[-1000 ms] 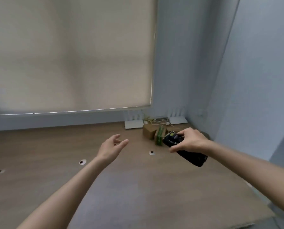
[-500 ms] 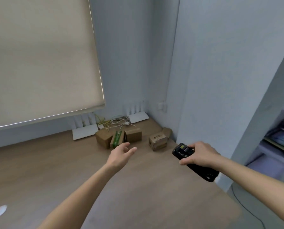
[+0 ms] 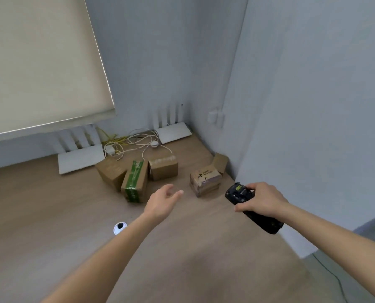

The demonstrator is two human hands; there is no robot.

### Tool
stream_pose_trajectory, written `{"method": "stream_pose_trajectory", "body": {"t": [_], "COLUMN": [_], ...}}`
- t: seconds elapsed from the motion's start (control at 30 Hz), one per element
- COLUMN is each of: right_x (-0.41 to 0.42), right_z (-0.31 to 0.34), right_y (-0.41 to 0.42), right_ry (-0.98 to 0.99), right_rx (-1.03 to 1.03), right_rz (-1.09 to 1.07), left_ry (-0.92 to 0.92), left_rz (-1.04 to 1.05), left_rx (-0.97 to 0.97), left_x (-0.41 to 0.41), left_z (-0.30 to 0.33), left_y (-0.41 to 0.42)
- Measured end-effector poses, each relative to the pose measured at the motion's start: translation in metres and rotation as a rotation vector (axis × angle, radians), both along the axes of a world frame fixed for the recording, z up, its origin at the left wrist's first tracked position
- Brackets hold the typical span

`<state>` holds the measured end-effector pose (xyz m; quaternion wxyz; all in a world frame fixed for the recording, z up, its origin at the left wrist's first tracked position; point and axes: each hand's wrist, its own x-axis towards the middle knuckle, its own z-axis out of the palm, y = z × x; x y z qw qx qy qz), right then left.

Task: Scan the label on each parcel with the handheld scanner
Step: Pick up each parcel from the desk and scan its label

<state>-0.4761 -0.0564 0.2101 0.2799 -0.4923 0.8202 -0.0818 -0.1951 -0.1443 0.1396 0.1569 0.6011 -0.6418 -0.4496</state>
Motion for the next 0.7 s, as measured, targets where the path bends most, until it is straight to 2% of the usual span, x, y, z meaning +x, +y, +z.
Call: {"method": "stream_pose_trajectory", "body": {"t": [0.4,0.6,0.7], "right_x": [-0.075,-0.099,-0.104], "right_z": [-0.115,-0.163,-0.185], "right_y": [-0.166,-0.232,-0.253], "right_ry": [-0.025,-0.108,-0.173], "right_rx": [0.036,0.084,0.091], "right_rz": [0.035,0.074,0.113], "left_ry": [-0.054,0.012,0.091], "left_rz": [0.171,0.187,0.275], "left_rx": [0.131,0.231,0.283], "left_x": [-0.09,-0.139,-0.157], "left_z": [-0.103,-0.15,-0.166], "left_y": [-0.119,-0.159,-0.172]}}
